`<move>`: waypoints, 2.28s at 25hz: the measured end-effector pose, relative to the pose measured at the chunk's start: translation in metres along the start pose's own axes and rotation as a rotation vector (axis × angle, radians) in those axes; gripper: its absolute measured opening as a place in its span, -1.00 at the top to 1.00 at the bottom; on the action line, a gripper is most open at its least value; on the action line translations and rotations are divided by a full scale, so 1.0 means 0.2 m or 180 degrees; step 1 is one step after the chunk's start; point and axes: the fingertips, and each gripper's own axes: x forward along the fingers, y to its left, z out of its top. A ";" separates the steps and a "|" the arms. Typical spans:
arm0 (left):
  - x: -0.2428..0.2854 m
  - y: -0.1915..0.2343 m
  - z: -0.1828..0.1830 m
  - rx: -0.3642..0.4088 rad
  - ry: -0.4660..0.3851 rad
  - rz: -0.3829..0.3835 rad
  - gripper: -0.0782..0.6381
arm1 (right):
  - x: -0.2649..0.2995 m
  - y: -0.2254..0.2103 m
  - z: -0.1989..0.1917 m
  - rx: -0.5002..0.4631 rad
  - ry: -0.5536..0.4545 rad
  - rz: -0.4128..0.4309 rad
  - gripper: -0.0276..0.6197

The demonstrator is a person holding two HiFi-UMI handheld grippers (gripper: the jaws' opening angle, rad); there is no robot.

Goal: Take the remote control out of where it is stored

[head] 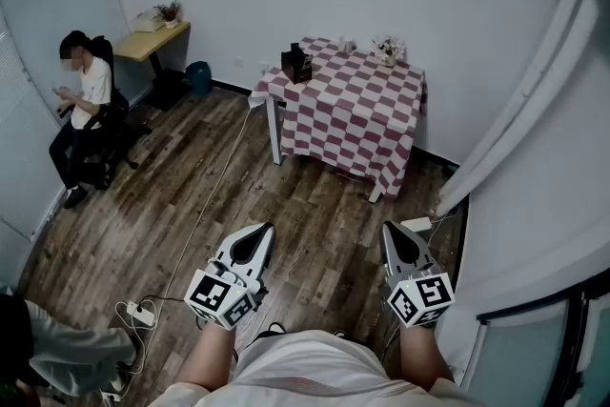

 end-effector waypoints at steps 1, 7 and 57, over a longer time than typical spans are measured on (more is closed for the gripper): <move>0.00 0.00 0.00 0.0009 -0.0004 -0.0015 0.76 | 0.01 0.01 0.00 -0.0006 0.0003 0.0010 0.88; 0.01 0.00 -0.02 0.0028 0.0032 -0.0035 0.76 | 0.04 0.03 -0.02 -0.0007 0.0043 0.0047 0.88; -0.01 0.86 -0.03 0.0115 0.0055 0.0265 0.76 | 0.95 0.41 -0.15 -0.0099 0.0279 0.0396 0.88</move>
